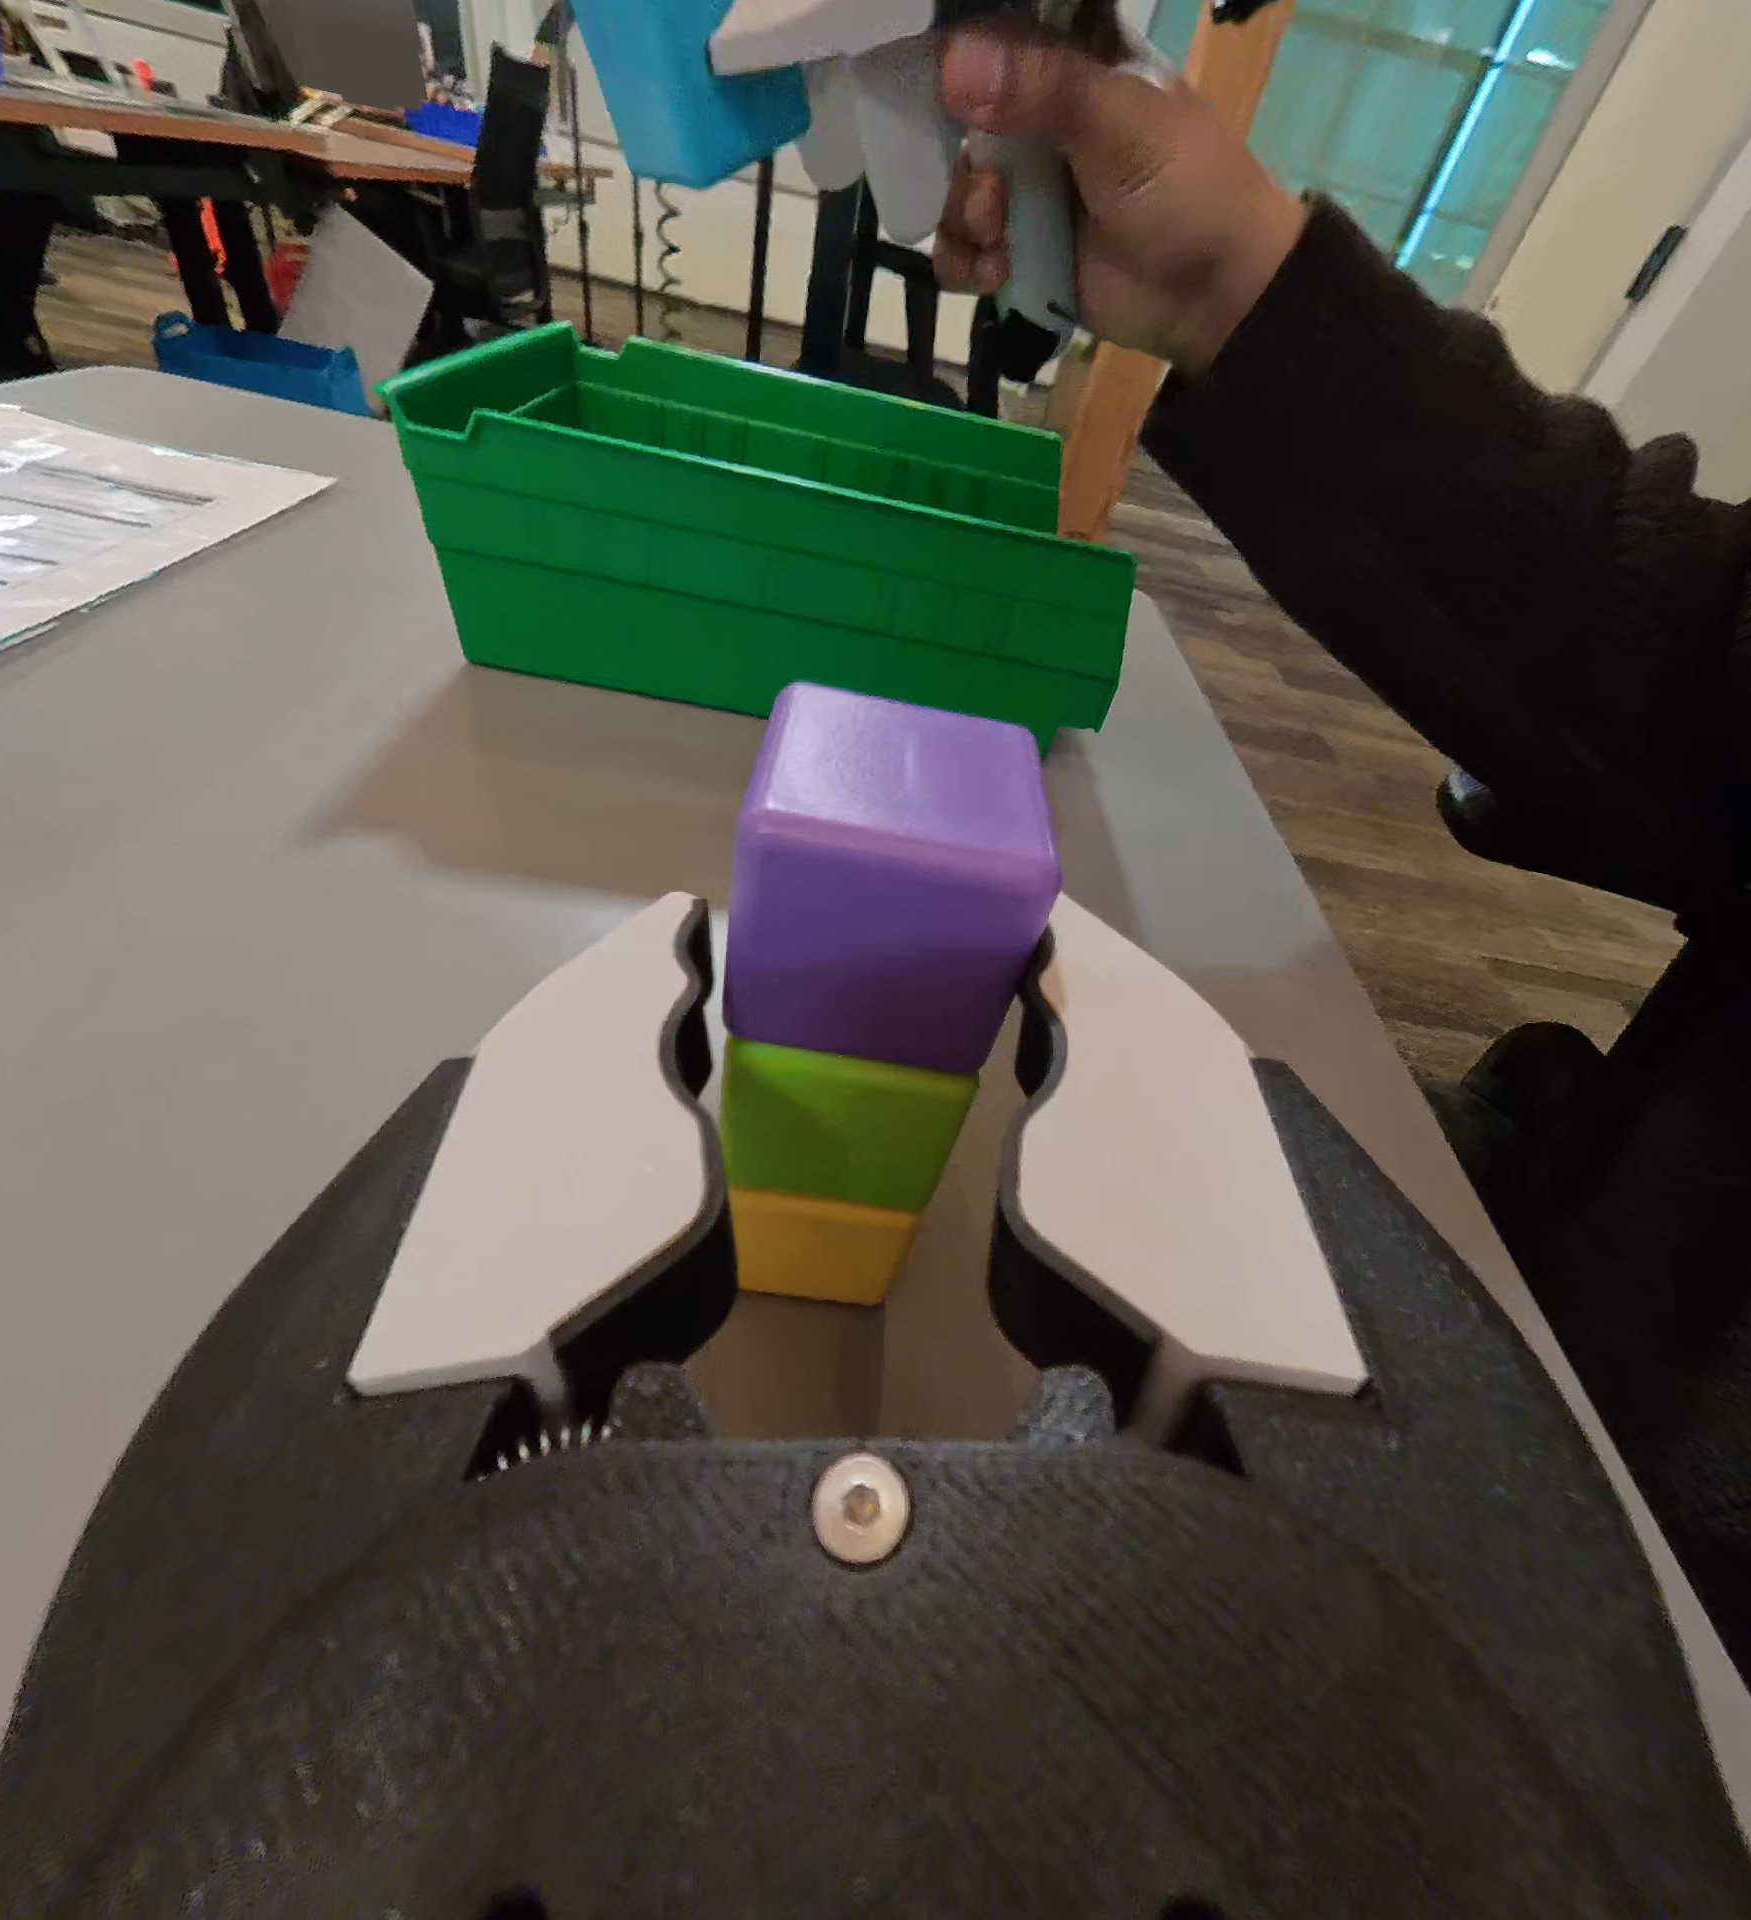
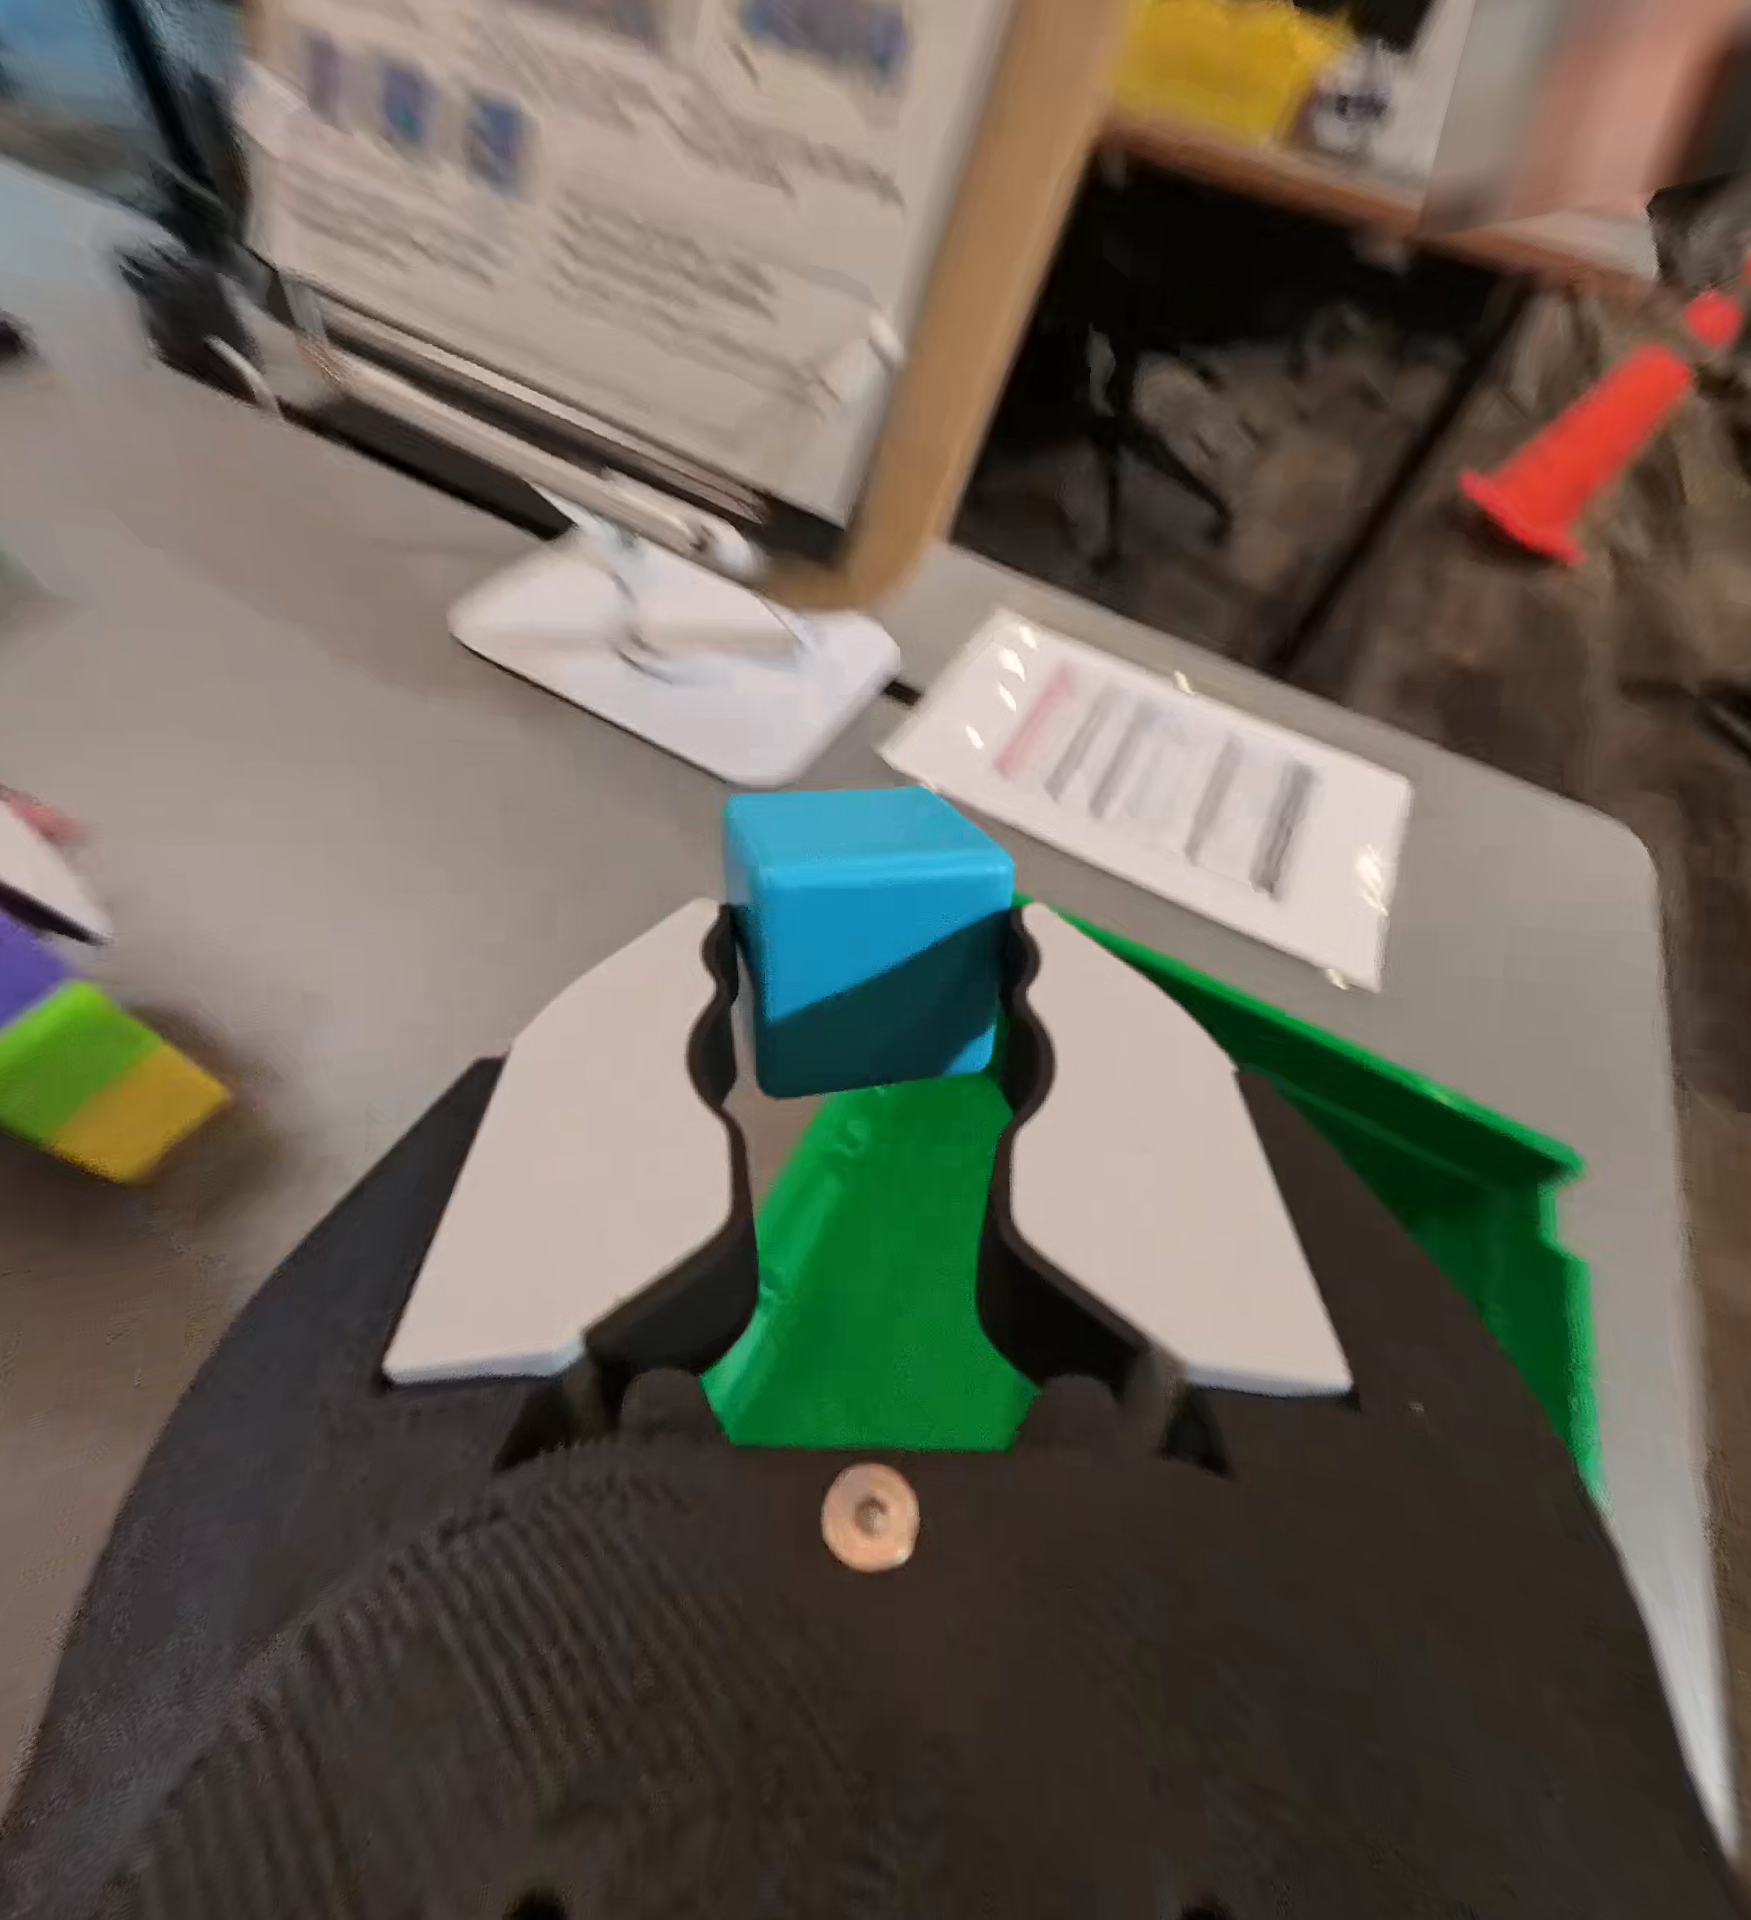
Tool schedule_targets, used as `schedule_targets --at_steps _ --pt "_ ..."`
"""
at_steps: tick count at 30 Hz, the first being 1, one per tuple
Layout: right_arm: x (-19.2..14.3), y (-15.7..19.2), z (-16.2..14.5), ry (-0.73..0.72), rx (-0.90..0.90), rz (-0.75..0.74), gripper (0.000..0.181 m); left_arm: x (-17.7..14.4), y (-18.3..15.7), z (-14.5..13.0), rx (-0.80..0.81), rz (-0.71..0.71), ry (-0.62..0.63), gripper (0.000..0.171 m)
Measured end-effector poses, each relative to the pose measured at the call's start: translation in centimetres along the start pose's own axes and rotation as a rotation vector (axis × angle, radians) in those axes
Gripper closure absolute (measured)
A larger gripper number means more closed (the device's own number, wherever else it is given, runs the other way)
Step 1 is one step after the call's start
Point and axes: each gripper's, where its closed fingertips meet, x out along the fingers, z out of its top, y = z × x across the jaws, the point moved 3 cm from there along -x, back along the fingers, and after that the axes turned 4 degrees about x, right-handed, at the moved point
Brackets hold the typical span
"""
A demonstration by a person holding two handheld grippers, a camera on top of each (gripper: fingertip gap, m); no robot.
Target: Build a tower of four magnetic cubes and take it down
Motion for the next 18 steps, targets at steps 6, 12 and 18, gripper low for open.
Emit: schedule_targets --at_steps 6,12,18 --pt "3.7 -5.6 -6.0 0.409 0.015 -0.055 0.131 -0.4 0.1 -0.6 -0.009 0.052 0.044 0.094" --pt "7.4 -8.0 -12.0 0.772 -0.166 -0.085 0.131 -0.8 0.5 -0.8 -0.013 0.084 0.055 0.094" --pt "9.3 -7.5 -13.3 0.883 -0.205 -0.038 0.131 -0.6 0.5 -1.1 -0.018 0.079 0.068 0.094"
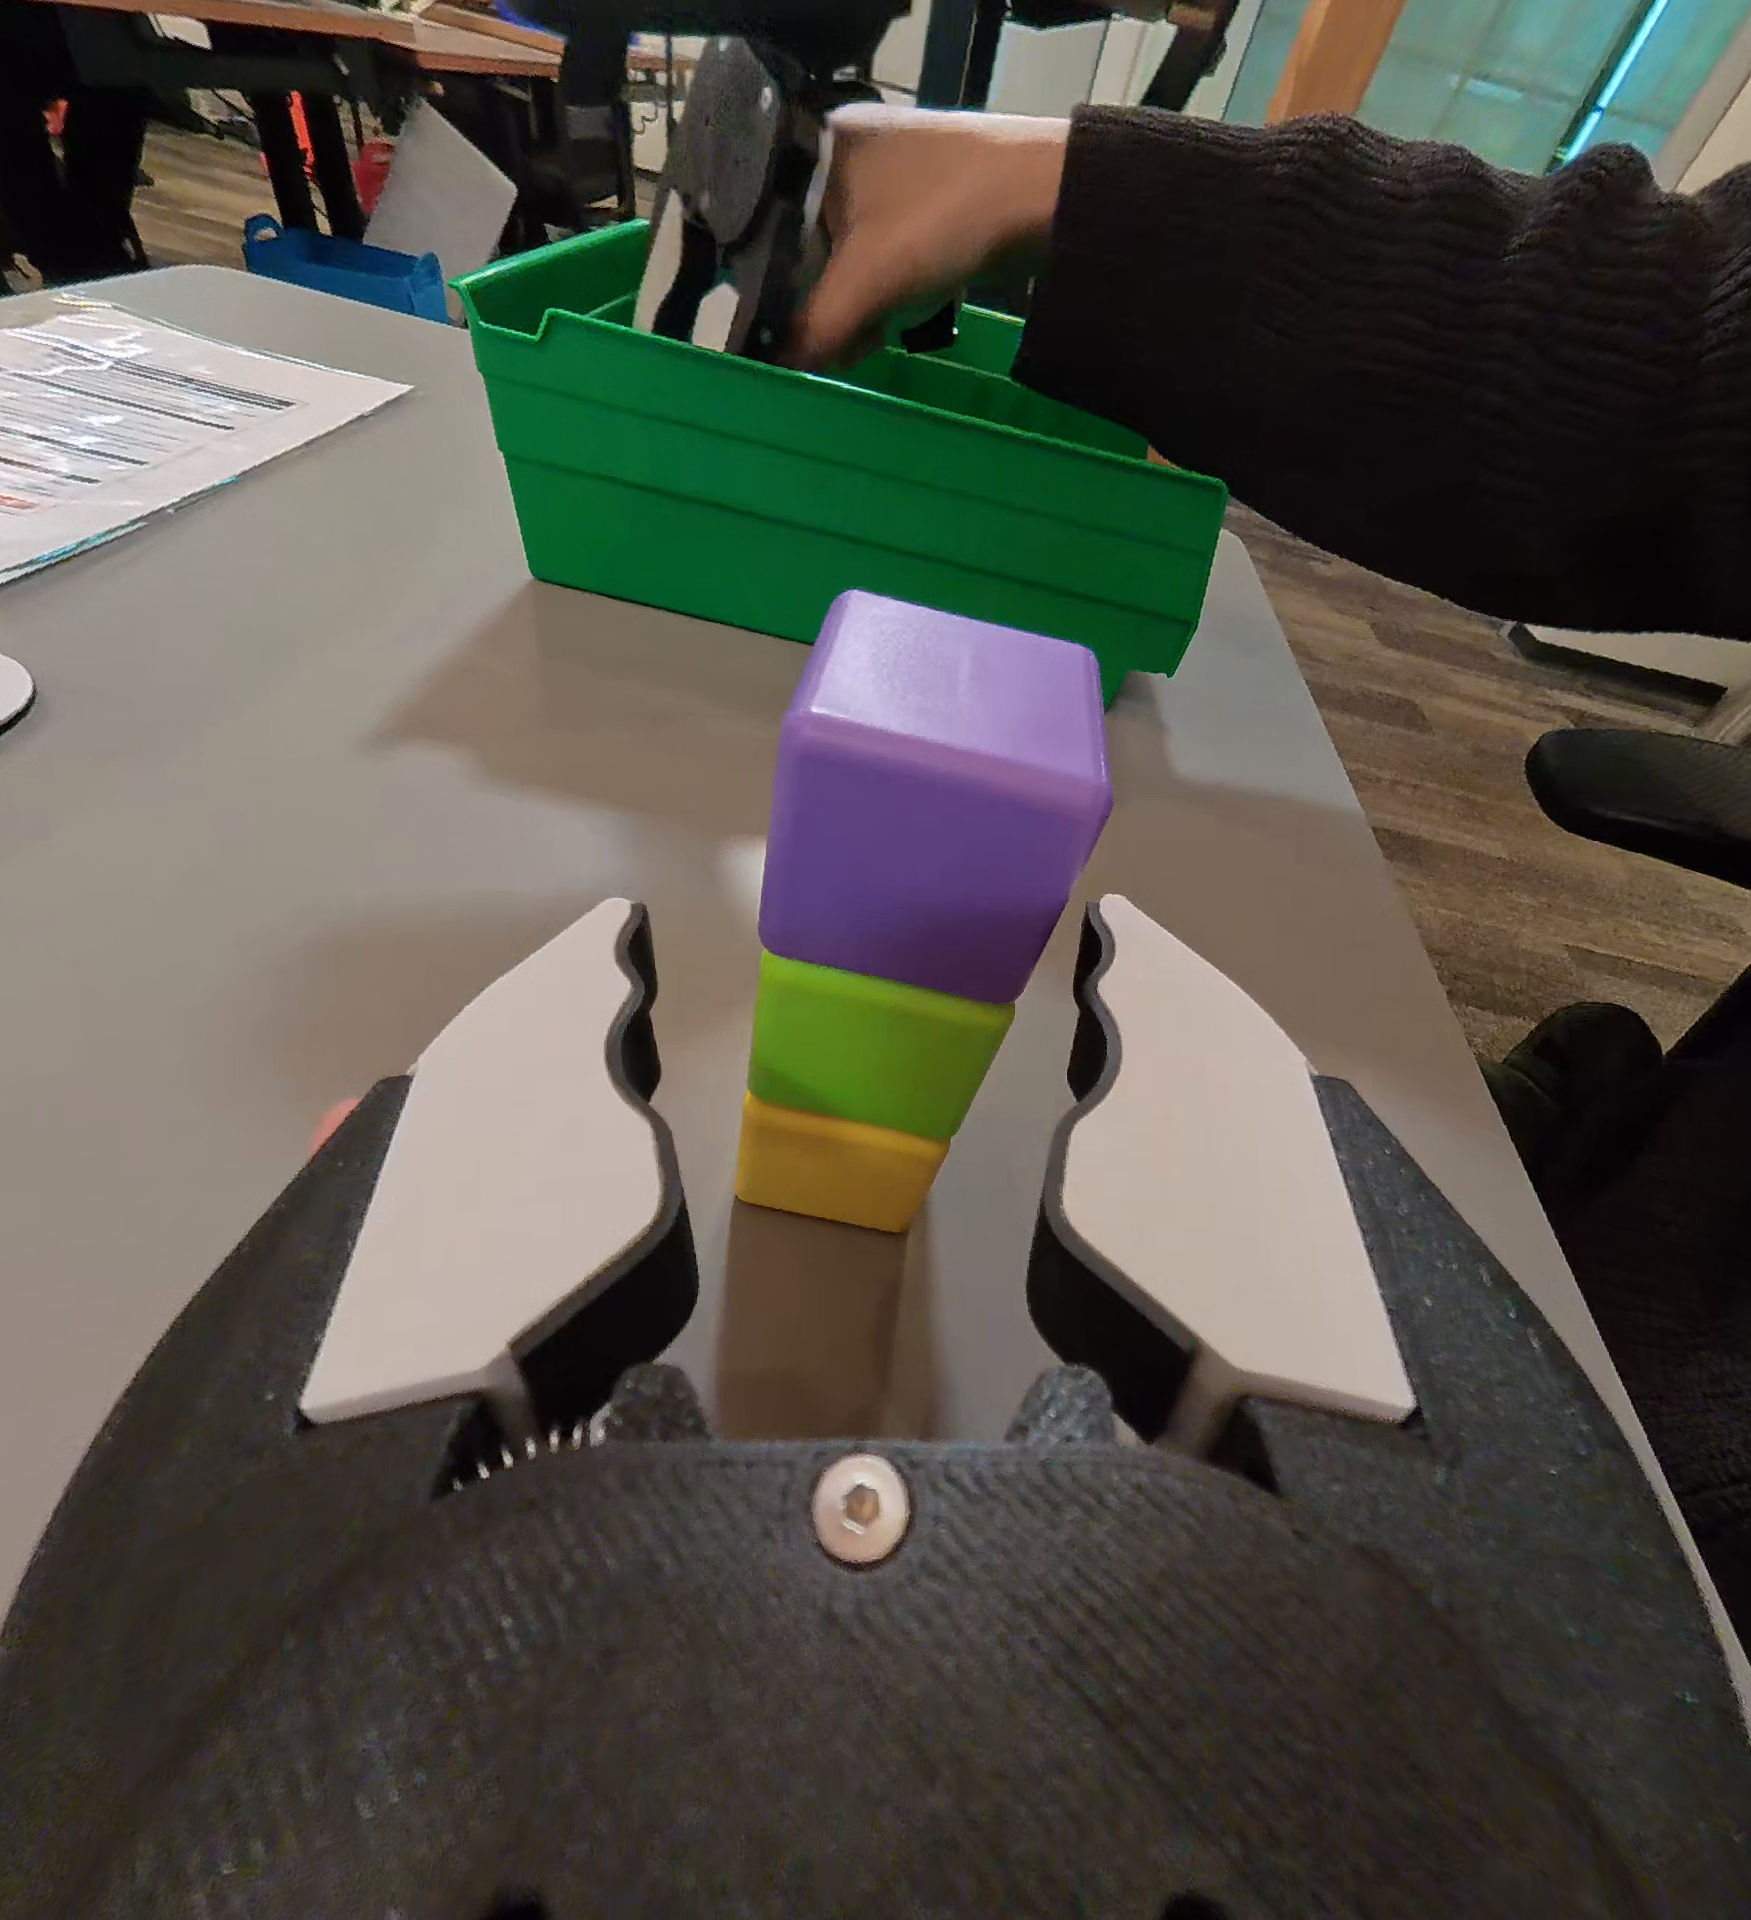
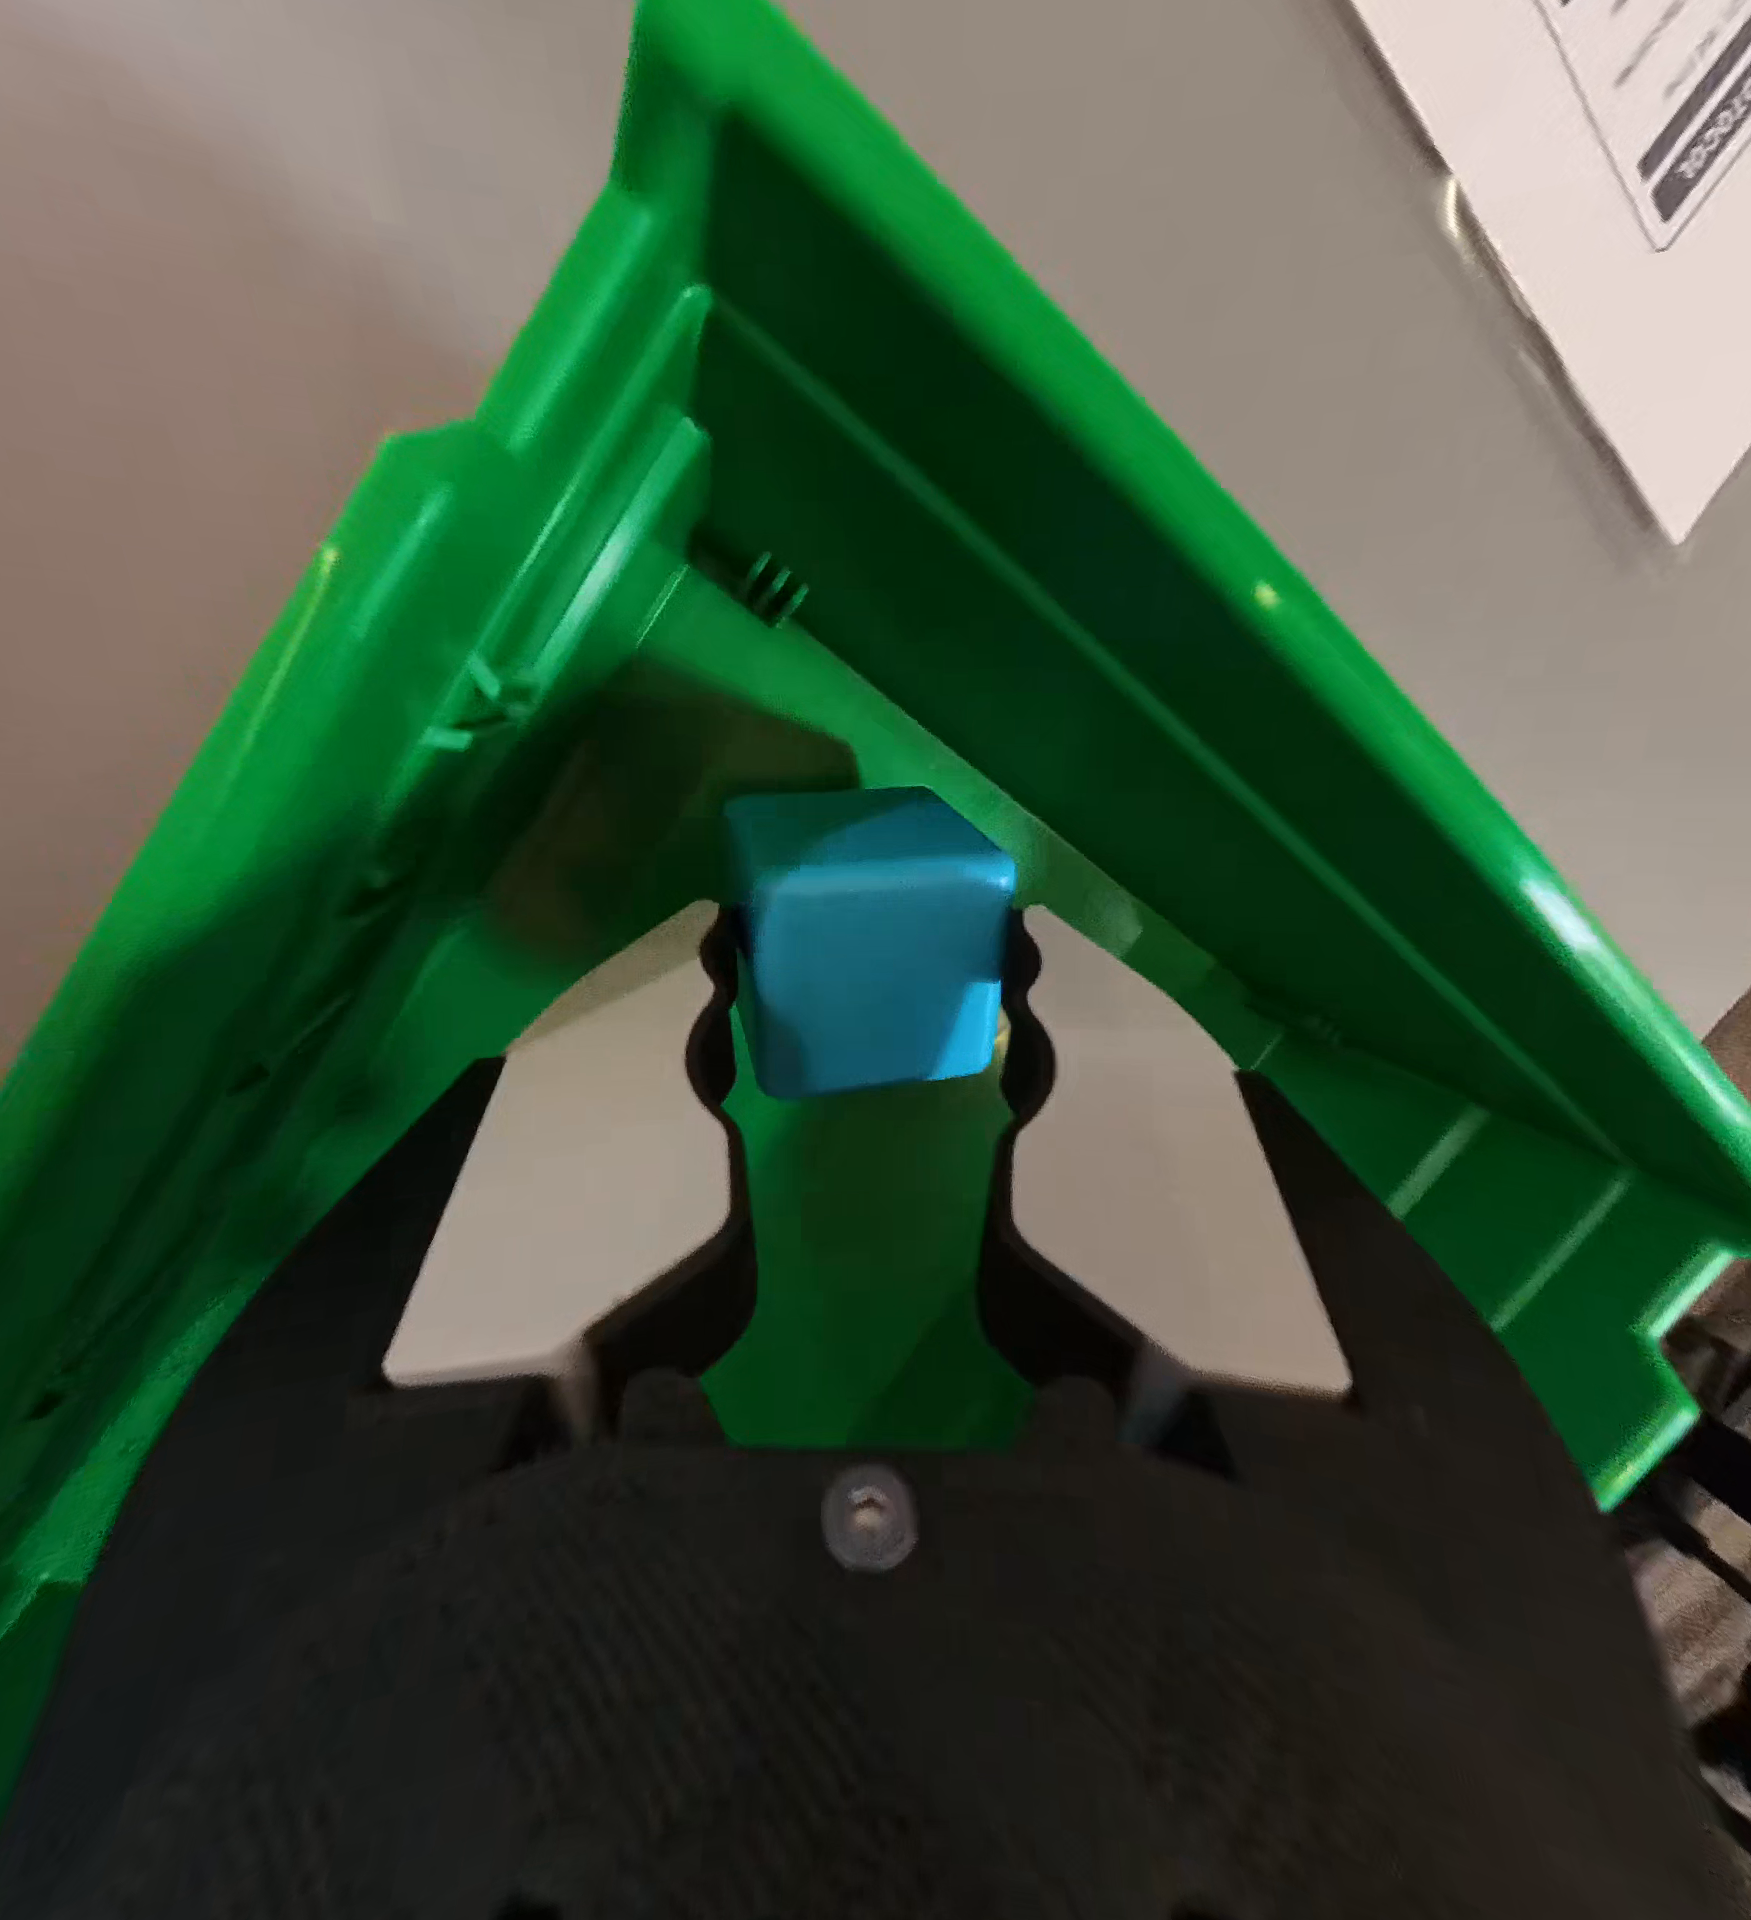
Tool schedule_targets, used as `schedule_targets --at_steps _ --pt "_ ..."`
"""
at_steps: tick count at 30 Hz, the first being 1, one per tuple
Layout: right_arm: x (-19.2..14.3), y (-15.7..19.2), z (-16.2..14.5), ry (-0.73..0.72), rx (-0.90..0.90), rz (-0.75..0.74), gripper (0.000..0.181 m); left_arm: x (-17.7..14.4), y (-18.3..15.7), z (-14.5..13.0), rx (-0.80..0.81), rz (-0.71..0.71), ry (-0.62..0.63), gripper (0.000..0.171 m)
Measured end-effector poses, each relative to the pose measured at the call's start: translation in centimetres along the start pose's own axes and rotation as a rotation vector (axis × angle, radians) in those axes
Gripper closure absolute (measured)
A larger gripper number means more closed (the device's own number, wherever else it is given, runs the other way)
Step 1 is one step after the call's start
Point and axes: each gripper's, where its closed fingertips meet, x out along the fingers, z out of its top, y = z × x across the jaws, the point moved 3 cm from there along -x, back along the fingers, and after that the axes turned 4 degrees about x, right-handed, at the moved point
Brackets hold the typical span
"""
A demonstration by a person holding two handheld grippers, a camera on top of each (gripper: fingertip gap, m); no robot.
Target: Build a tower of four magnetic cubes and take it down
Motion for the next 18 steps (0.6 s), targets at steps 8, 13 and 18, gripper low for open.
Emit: schedule_targets --at_steps 8,13,18 --pt "-0.1 0.7 0.4 0.001 0.006 -0.015 0.108 0.0 -0.1 -0.1 -0.01 -0.027 0.007 0.094" --pt "-5.1 -0.8 1.0 -0.178 0.11 -0.105 0.107 0.1 -0.3 -0.2 -0.007 -0.036 0.023 0.093" --pt "-17.8 8.1 6.4 -0.979 0.291 0.254 0.099 0.2 -0.4 -0.5 -0.023 -0.043 0.057 0.091"
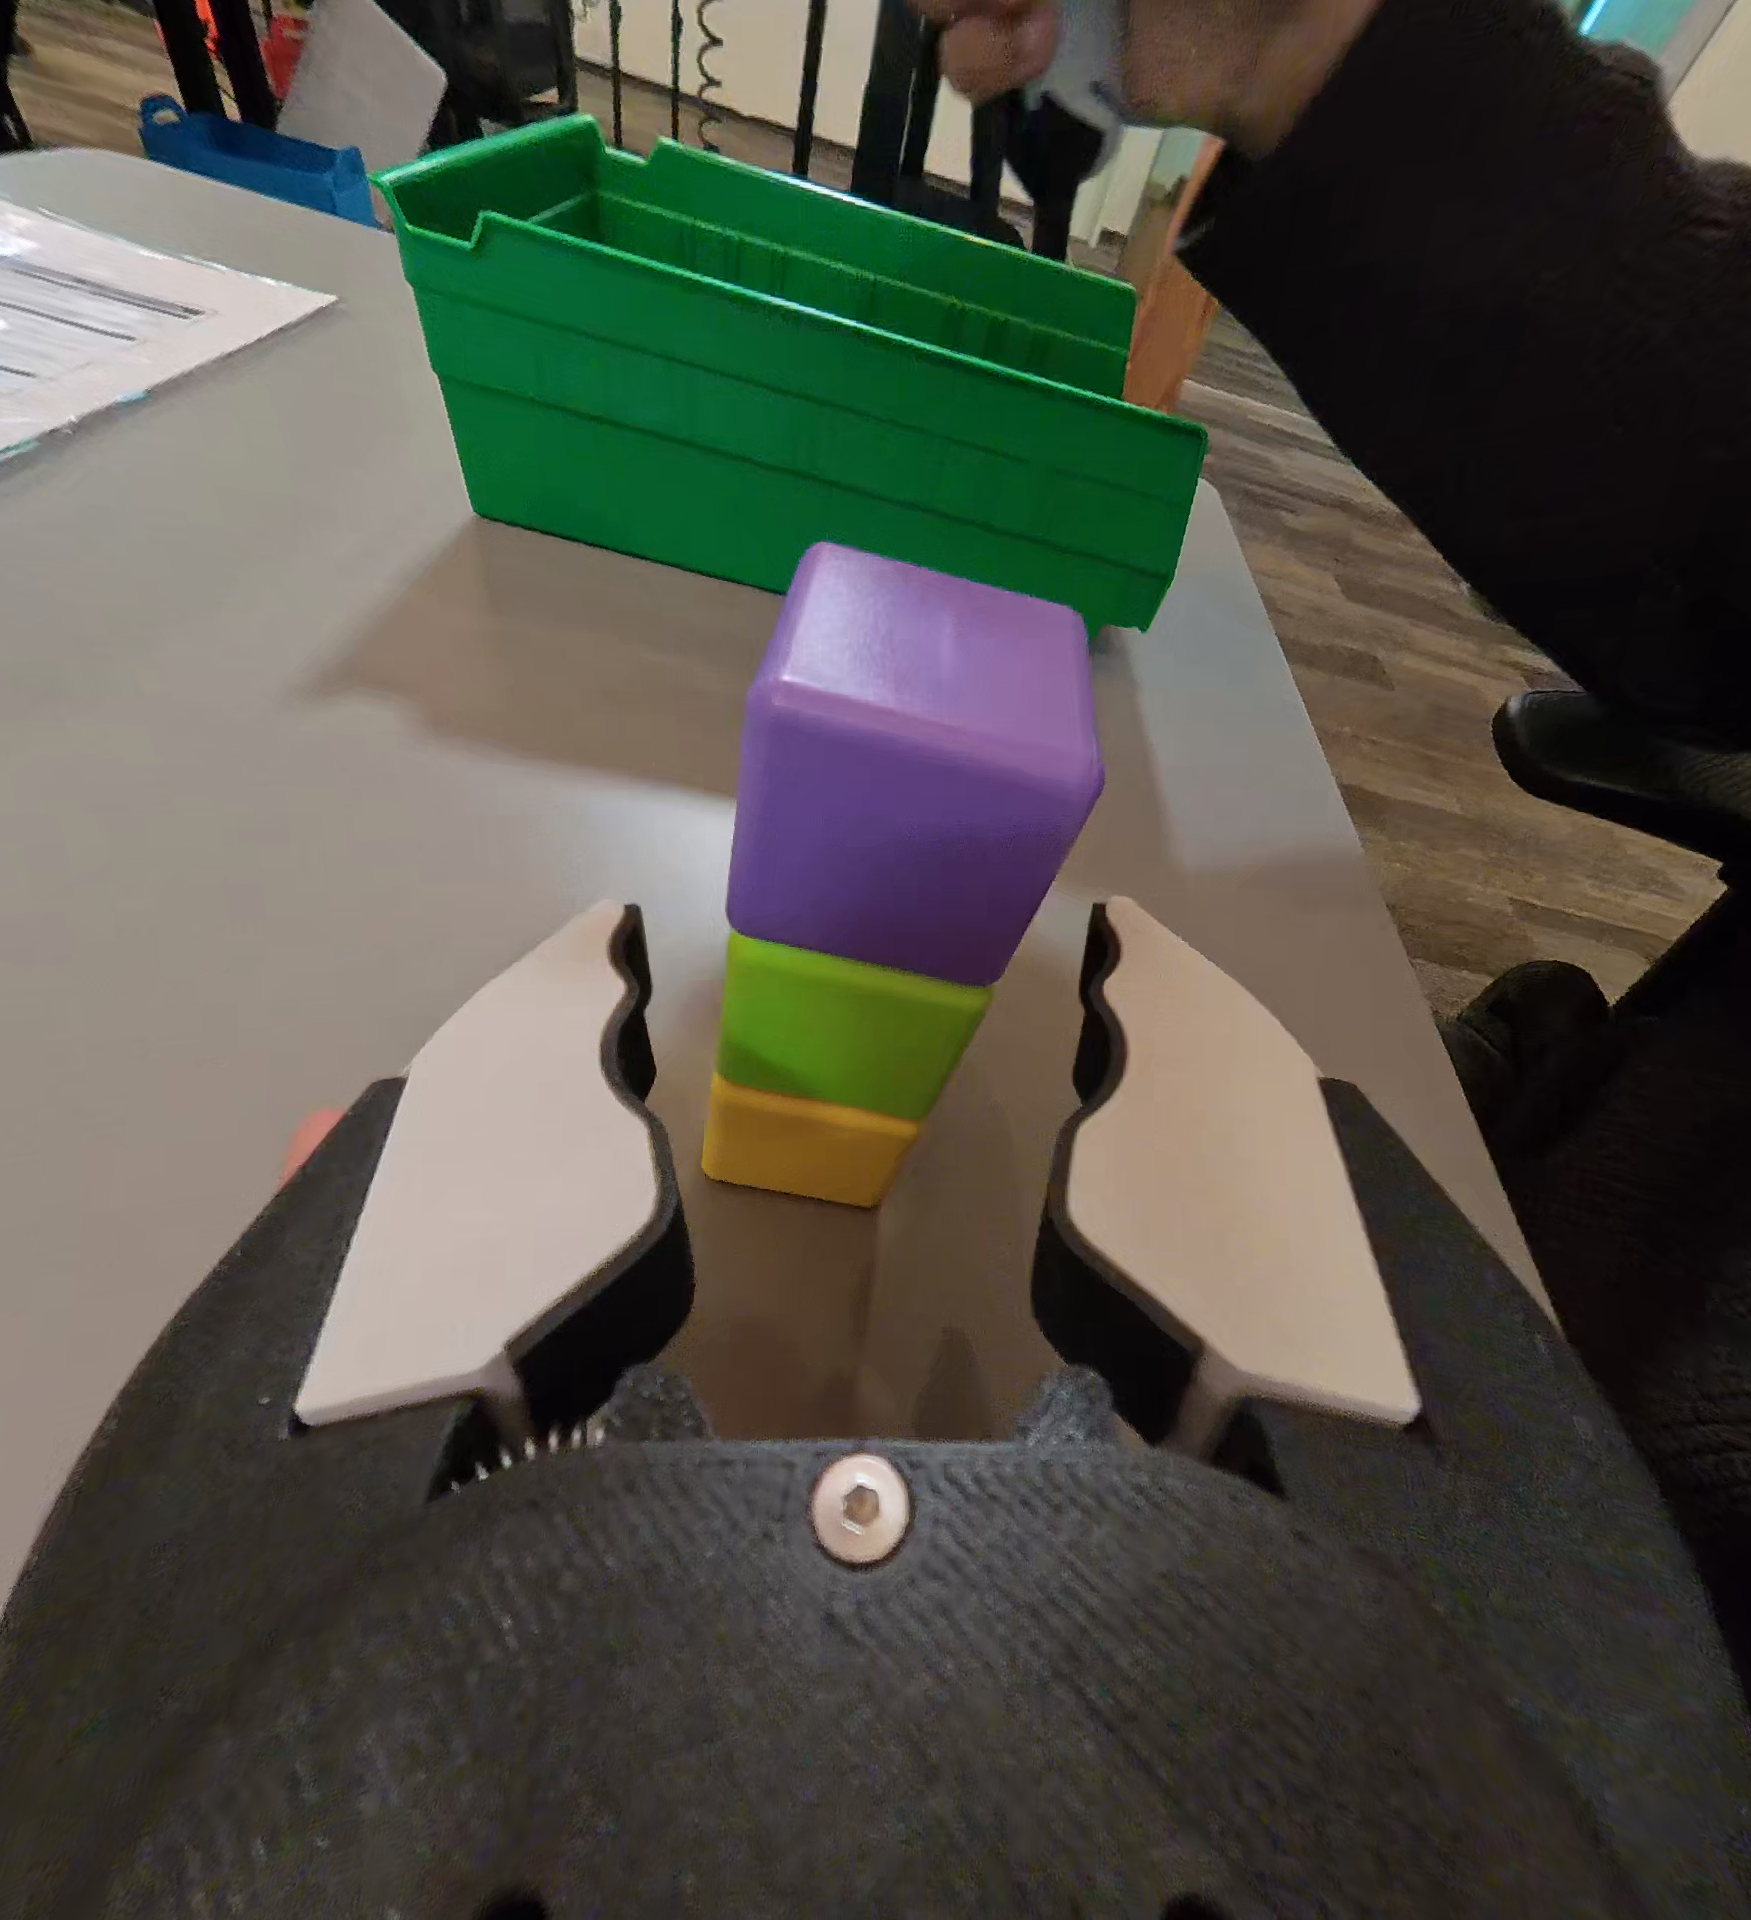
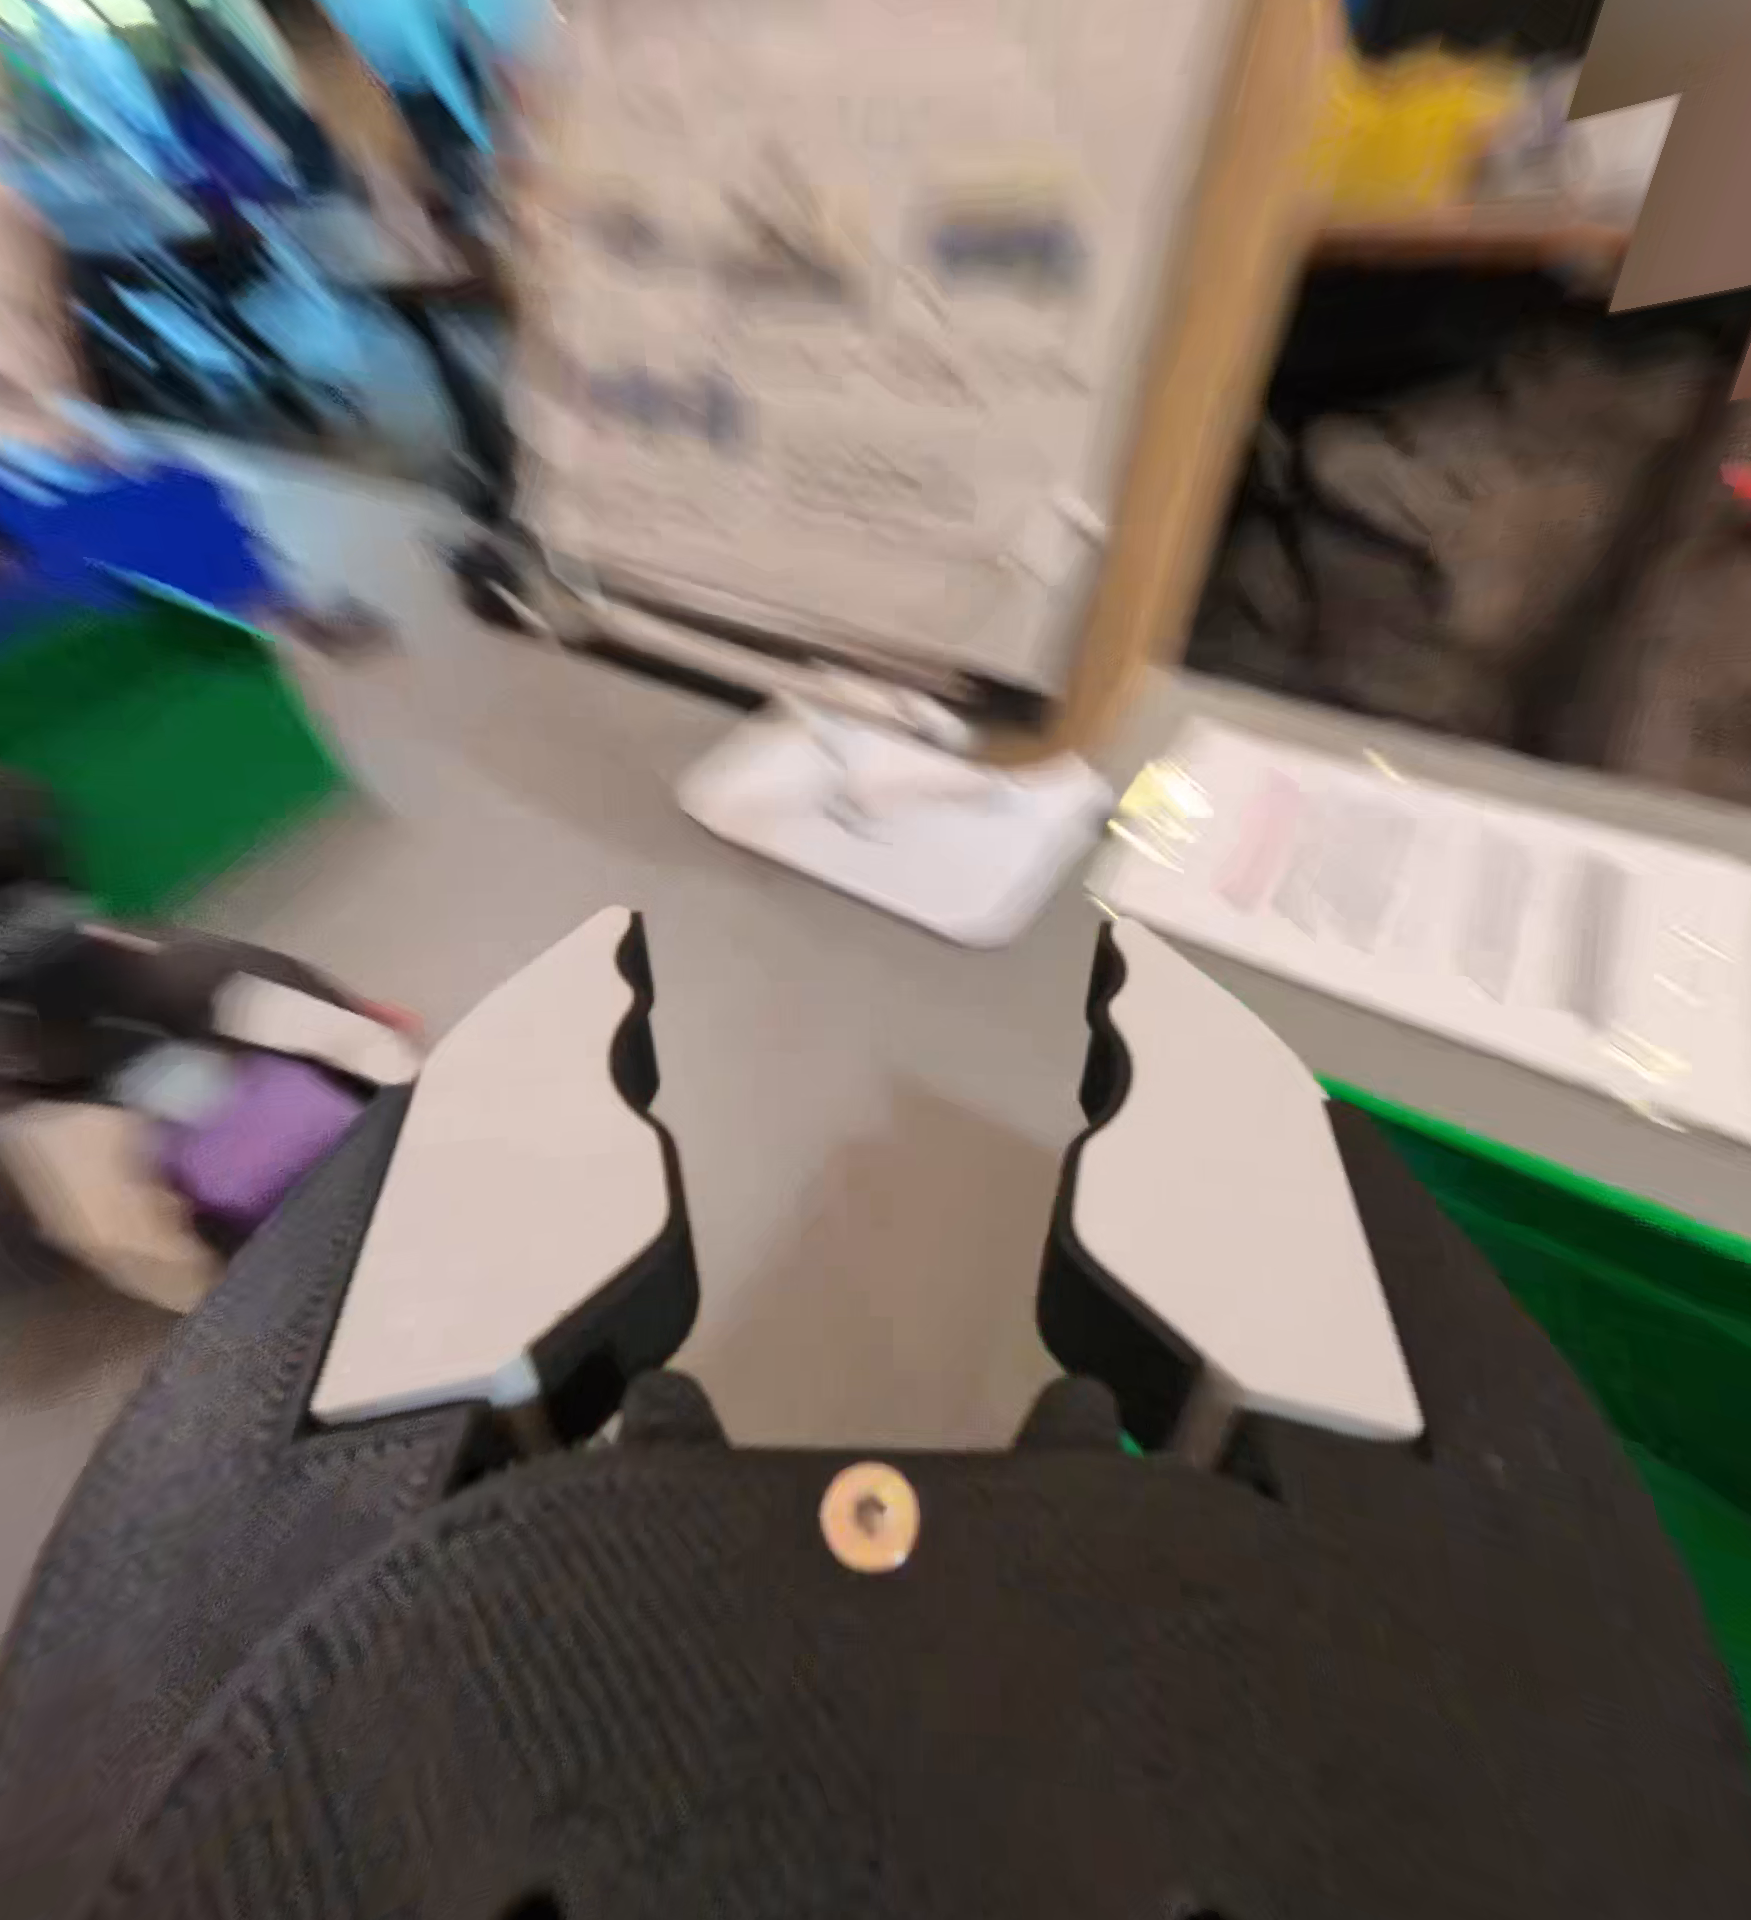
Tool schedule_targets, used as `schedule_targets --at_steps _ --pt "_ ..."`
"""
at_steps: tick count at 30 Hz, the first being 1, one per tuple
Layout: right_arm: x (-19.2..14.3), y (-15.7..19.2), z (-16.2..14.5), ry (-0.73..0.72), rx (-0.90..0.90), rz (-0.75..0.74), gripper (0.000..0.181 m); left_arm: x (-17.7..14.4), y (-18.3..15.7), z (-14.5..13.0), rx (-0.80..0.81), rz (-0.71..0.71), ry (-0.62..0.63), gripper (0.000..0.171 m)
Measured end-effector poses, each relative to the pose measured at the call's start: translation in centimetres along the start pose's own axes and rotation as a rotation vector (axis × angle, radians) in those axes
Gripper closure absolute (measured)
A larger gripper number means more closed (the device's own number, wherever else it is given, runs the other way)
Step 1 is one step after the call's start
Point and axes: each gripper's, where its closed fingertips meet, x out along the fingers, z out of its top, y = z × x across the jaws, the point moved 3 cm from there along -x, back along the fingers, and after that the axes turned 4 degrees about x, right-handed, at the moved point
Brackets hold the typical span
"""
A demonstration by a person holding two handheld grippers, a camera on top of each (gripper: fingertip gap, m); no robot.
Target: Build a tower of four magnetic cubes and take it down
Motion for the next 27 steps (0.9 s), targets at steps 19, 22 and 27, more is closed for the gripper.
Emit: schedule_targets --at_steps 19,22,27 --pt "4.1 14.8 -9.6 -0.095 -0.009 0.608 0.11 0.9 0.1 -1.5 0.061 0.054 0.151 0.093" --pt "4.4 14.9 -10.2 -0.077 -0.035 0.6 0.111 0.9 0.0 -1.4 0.075 0.055 0.146 0.097" --pt "4.9 15.2 -11.0 -0.048 -0.056 0.597 0.113 0.9 0.1 -1.4 0.081 0.055 0.144 0.101"
